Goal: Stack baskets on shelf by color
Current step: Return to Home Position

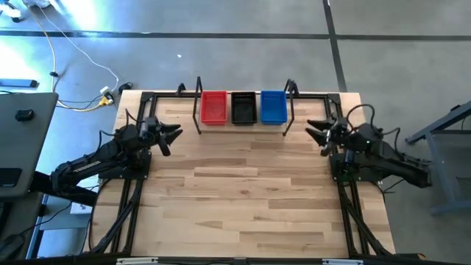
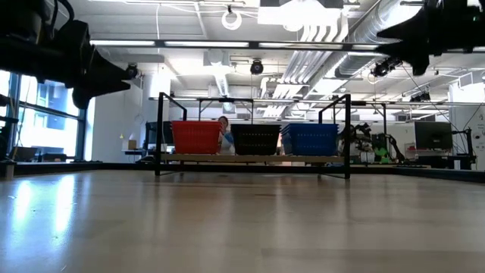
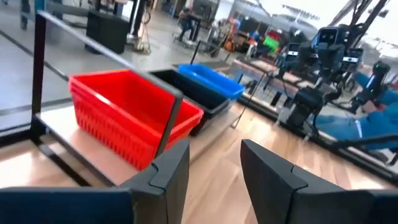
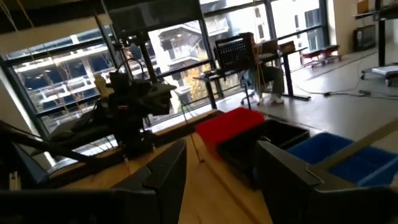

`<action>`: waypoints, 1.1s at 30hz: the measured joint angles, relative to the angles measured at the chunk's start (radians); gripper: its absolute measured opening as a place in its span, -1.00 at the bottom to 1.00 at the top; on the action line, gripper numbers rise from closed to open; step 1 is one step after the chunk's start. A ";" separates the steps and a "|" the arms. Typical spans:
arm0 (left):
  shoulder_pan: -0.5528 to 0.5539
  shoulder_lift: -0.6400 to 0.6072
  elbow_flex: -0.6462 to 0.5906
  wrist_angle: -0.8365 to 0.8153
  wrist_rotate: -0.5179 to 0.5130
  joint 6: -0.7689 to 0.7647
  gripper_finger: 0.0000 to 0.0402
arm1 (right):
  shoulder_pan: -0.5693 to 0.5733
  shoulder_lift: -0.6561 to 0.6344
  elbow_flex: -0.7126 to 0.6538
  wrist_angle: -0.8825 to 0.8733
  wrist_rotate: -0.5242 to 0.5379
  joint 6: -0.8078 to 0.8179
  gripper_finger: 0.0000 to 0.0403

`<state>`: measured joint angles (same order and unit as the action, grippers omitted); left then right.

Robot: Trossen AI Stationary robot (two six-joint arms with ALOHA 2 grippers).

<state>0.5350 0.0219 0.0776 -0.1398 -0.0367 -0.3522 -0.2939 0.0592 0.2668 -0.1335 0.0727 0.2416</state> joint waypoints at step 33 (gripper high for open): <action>0.000 0.045 0.000 -0.044 -0.001 0.033 -0.34 | 0.000 -0.041 -0.216 0.039 -0.061 0.022 -0.15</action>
<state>0.5352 0.0673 0.0776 -0.1833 -0.0372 -0.3195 -0.2939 0.0177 0.0505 -0.0943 0.0113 0.2634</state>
